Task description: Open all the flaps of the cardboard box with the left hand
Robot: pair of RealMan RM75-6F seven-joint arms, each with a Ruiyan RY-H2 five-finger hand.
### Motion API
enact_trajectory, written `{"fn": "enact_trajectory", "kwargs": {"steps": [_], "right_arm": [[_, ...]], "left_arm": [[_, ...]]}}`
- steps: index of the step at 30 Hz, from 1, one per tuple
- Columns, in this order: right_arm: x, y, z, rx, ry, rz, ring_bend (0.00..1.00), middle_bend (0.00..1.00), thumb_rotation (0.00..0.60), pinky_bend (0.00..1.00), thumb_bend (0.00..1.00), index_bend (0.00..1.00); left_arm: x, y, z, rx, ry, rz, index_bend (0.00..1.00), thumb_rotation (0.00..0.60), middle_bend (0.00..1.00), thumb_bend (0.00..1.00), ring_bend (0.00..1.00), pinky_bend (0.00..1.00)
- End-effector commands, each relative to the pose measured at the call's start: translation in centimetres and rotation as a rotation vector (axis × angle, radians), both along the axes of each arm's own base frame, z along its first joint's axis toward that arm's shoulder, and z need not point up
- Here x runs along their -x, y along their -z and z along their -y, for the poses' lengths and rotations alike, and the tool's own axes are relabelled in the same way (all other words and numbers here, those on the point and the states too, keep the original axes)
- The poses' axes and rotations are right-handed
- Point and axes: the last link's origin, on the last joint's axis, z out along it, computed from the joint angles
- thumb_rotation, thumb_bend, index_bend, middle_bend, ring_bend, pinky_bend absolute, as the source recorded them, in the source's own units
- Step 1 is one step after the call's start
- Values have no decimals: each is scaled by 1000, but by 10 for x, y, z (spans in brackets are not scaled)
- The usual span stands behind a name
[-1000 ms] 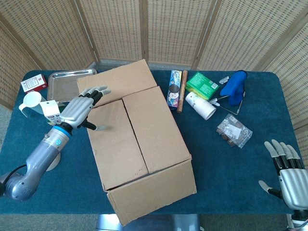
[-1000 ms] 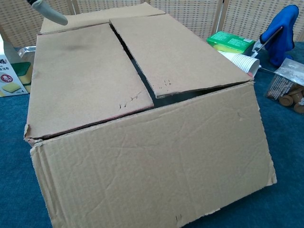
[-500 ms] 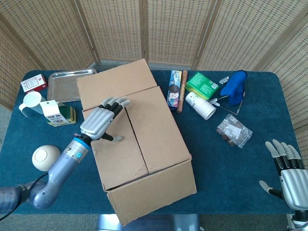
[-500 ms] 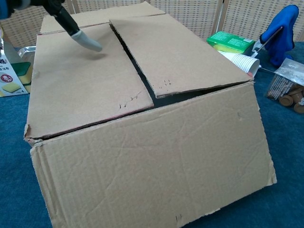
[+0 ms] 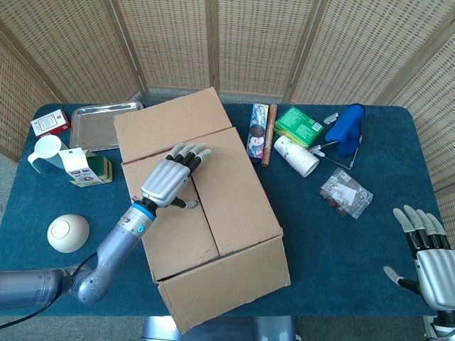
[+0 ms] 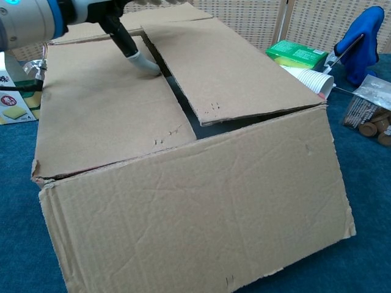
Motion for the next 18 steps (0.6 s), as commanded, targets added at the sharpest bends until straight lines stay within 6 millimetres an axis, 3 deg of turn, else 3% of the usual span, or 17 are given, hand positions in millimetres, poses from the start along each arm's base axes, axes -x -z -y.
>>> {"fn": "enact_trajectory", "kwargs": {"steps": [1, 18], "right_arm": [[0, -1, 0, 2, -1, 3, 0, 0, 600, 26, 0, 0], [1, -3, -1, -4, -1, 18, 0, 0, 600, 26, 0, 0]], "left_arm": [[-4, 5, -3, -11, 4, -7, 0, 600, 0, 119, 0, 0], [-23, 24, -14, -45, 20, -26, 0, 600, 0, 120, 0, 0]]}}
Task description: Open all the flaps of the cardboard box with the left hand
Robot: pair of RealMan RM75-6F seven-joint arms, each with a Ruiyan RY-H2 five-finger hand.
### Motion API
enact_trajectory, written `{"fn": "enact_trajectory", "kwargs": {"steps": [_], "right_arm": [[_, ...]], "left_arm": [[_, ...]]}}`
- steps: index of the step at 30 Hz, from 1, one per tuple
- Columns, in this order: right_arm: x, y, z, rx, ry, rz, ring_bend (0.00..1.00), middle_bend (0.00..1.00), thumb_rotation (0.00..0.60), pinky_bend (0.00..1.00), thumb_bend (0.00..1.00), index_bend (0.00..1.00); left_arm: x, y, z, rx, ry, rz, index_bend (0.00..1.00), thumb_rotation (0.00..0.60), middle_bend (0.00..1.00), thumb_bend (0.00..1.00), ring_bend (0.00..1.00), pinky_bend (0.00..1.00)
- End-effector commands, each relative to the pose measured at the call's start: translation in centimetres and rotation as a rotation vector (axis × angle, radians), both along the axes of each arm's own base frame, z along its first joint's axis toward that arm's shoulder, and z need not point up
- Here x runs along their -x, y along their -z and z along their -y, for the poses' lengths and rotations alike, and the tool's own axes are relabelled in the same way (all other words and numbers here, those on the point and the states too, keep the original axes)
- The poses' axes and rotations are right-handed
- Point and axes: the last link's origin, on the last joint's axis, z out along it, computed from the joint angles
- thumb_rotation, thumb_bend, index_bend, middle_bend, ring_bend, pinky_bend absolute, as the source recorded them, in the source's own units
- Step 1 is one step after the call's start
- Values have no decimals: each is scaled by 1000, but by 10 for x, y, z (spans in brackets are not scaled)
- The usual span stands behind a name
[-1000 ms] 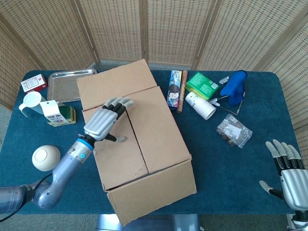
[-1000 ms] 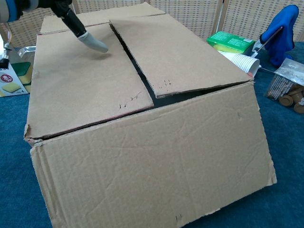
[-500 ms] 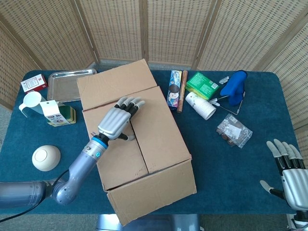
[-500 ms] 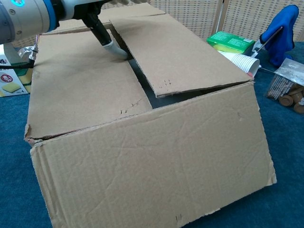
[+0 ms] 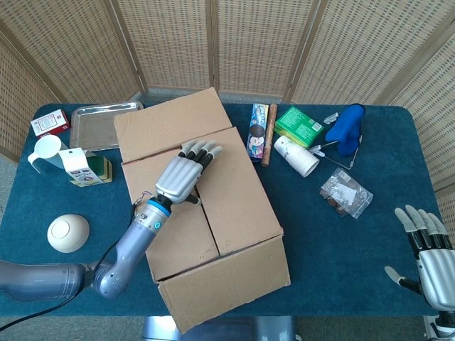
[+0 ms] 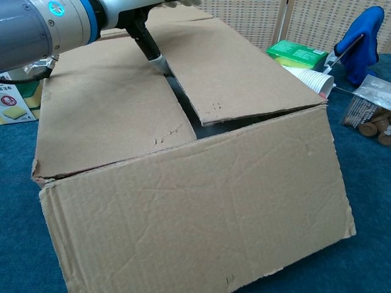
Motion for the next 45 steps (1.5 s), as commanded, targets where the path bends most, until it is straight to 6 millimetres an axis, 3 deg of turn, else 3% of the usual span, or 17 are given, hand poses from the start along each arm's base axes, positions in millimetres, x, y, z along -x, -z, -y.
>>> {"fn": "enact_trajectory", "kwargs": {"steps": [1, 10, 16, 27, 45], "right_arm": [[0, -1, 0, -1, 1, 5, 0, 0, 600, 26, 0, 0], [0, -2, -1, -3, 1, 12, 0, 0, 600, 26, 0, 0], [0, -1, -2, -8, -1, 12, 0, 0, 600, 26, 0, 0], [0, 0, -2, -11, 3, 8, 0, 0, 600, 26, 0, 0], [5, -5, 4, 4, 31, 21, 0, 0, 600, 26, 0, 0]], "left_arm": [[-6, 2, -4, -15, 11, -10, 0, 600, 0, 120, 0, 0], [-29, -1, -5, -33, 45, 50, 0, 600, 0, 118, 0, 0], [-42, -17, -4, -71, 79, 110, 0, 600, 0, 119, 0, 0], [-56, -30, -20, -169, 125, 120, 0, 600, 0, 118, 0, 0], [-118, -3, -50, -195, 190, 152, 0, 600, 0, 118, 0, 0]]}}
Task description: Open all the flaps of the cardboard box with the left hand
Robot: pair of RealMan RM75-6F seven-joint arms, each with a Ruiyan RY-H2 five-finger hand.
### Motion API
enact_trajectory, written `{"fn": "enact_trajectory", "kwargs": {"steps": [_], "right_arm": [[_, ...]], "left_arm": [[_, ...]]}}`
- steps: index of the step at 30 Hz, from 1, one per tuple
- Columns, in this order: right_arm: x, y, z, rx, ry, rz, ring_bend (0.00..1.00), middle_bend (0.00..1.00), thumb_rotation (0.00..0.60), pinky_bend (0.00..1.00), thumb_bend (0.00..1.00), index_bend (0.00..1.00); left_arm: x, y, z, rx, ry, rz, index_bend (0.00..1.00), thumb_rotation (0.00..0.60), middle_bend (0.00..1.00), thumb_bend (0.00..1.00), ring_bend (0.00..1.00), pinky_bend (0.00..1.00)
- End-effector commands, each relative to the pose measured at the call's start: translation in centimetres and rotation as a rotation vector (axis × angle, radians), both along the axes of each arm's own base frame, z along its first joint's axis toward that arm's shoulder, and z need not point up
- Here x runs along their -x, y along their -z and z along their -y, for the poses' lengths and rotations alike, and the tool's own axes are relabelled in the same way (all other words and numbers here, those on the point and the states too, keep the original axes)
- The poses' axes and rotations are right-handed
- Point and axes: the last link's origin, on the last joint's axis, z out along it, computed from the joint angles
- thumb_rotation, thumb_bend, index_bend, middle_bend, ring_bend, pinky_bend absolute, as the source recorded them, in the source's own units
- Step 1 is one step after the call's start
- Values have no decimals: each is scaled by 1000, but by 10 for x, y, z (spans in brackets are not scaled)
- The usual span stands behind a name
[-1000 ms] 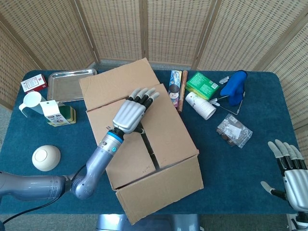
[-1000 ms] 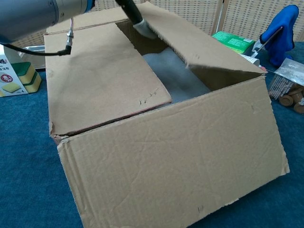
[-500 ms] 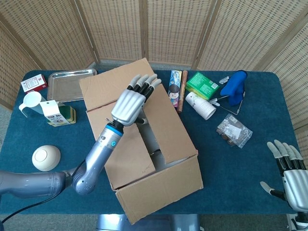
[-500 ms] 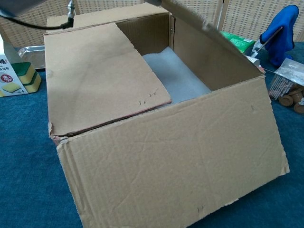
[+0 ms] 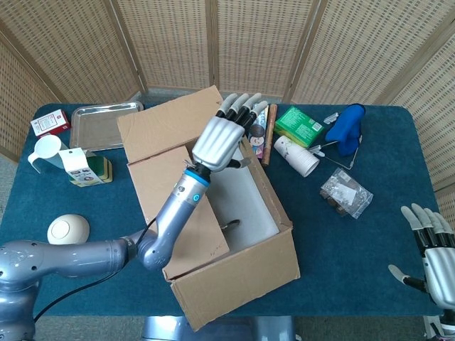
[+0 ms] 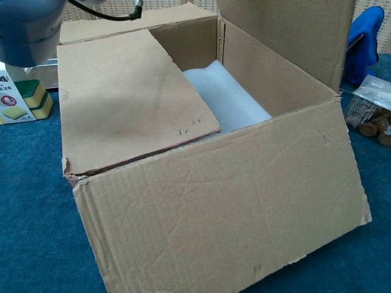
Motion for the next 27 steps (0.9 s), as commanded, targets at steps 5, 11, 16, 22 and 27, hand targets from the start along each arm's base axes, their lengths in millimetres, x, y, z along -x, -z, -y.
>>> {"fn": "enact_trajectory", "kwargs": {"steps": [5, 11, 16, 22, 27], "right_arm": [[1, 2, 0, -7, 6, -8, 0, 0, 600, 26, 0, 0], [0, 2, 0, -6, 8, -10, 0, 0, 600, 26, 0, 0], [1, 3, 0, -10, 7, -13, 0, 0, 600, 26, 0, 0], [0, 4, -1, -13, 1, -17, 0, 0, 600, 26, 0, 0], [-1, 4, -2, -12, -3, -17, 0, 0, 600, 26, 0, 0]], "left_arm": [[-20, 20, -11, 11, -6, -19, 0, 600, 0, 119, 0, 0], [-20, 32, -11, 25, -13, -27, 0, 600, 0, 118, 0, 0], [-14, 30, -8, 36, -10, -12, 0, 600, 0, 119, 0, 0], [0, 22, -6, 49, -5, -30, 0, 600, 0, 118, 0, 0], [11, 21, -8, 76, -32, -45, 0, 600, 0, 120, 0, 0]]}}
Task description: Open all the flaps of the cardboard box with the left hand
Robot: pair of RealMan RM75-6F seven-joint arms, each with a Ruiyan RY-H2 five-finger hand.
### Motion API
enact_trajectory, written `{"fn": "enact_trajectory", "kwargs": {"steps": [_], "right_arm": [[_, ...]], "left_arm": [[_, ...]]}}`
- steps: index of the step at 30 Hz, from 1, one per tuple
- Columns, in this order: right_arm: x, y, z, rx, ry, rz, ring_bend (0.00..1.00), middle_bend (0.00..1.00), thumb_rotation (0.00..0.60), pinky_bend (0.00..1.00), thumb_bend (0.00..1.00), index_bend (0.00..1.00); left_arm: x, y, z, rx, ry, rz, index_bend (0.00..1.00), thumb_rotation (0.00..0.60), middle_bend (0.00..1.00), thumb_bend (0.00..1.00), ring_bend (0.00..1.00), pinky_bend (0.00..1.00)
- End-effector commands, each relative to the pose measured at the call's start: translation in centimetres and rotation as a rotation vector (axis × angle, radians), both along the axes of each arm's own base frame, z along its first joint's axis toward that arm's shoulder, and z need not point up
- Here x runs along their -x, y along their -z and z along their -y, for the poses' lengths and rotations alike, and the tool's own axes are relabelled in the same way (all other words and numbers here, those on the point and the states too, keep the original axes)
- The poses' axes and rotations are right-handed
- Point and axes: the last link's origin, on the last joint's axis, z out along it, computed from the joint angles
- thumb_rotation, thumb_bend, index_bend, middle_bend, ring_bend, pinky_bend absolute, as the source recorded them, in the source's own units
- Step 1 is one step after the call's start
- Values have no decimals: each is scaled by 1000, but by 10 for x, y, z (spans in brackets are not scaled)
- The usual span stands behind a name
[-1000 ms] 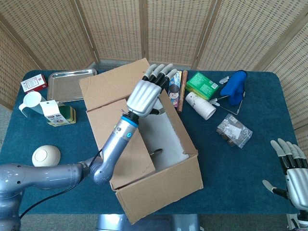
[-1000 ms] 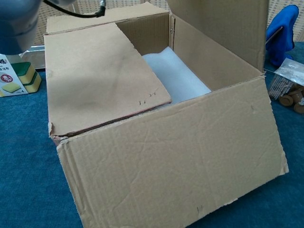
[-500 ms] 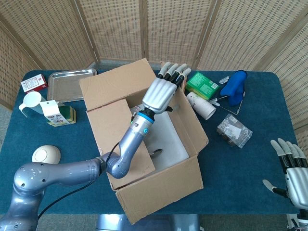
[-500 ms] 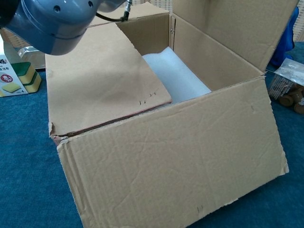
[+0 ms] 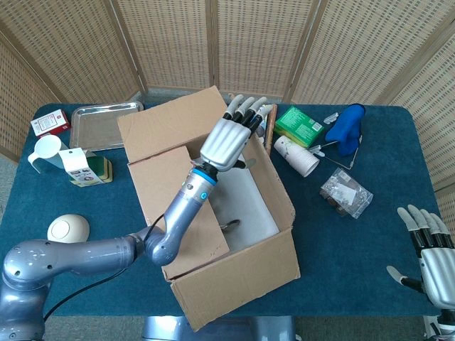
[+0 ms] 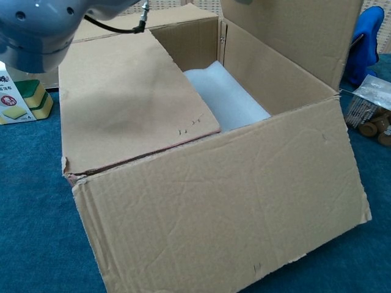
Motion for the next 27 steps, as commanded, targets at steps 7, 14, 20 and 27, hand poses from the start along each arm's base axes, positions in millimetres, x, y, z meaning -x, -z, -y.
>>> {"fn": "enact_trajectory", "kwargs": {"steps": [7, 14, 20, 27], "right_arm": [[2, 2, 3, -3, 13, -4, 0, 0, 600, 26, 0, 0], [3, 1, 3, -7, 18, 5, 0, 0, 600, 26, 0, 0], [2, 1, 2, -17, 13, 6, 0, 0, 600, 25, 0, 0], [3, -1, 2, -12, 16, 13, 0, 0, 600, 26, 0, 0]], "left_arm": [[-16, 7, -3, -88, 74, 56, 0, 600, 0, 118, 0, 0], [-39, 3, 0, -162, 171, 172, 0, 600, 0, 119, 0, 0], [-48, 1, -1, -192, 199, 173, 0, 600, 0, 119, 0, 0], [-51, 13, 0, -167, 187, 164, 0, 600, 0, 119, 0, 0]]}}
